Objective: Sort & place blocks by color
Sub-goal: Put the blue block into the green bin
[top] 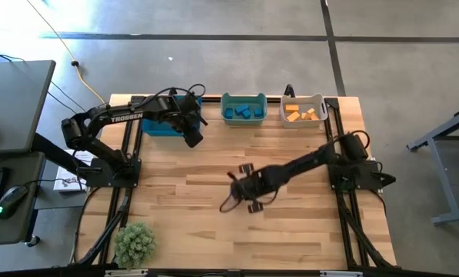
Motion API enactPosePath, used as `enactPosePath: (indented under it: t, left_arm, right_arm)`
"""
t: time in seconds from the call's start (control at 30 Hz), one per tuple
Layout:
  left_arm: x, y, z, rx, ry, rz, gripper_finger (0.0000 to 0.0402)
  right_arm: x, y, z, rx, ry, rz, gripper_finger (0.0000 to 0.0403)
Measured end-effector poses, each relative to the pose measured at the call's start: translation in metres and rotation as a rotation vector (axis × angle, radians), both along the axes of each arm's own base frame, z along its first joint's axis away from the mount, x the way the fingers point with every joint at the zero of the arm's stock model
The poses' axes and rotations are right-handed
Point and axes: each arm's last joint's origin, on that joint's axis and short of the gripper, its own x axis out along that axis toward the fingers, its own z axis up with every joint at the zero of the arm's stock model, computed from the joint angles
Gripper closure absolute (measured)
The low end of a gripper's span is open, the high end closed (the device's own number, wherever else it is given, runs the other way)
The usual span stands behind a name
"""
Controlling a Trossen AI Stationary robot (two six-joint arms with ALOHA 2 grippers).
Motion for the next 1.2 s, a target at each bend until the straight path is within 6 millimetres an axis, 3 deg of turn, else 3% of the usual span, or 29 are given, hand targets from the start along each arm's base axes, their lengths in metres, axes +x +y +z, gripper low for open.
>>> enactPosePath:
  t: [0.33,0.7,0.97,1.2]
  left_arm:
    - [0.006,-0.009,0.0,-0.005,-0.002,-0.023,0.027]
    - [0.012,-0.019,0.0,-0.011,-0.005,-0.046,0.027]
    - [0.013,-0.02,0.0,-0.014,-0.01,-0.037,0.027]
    - [0.016,-0.02,0.001,-0.007,-0.035,-0.021,0.027]
  right_arm:
    - [0.0,-0.098,0.04,-0.141,-0.042,-0.066,0.033]
    - [-0.024,-0.201,0.079,-0.189,-0.137,-0.209,0.033]
    - [-0.044,-0.261,0.083,-0.139,-0.198,-0.336,0.033]
    - [-0.059,-0.294,0.081,-0.138,-0.203,-0.459,0.033]
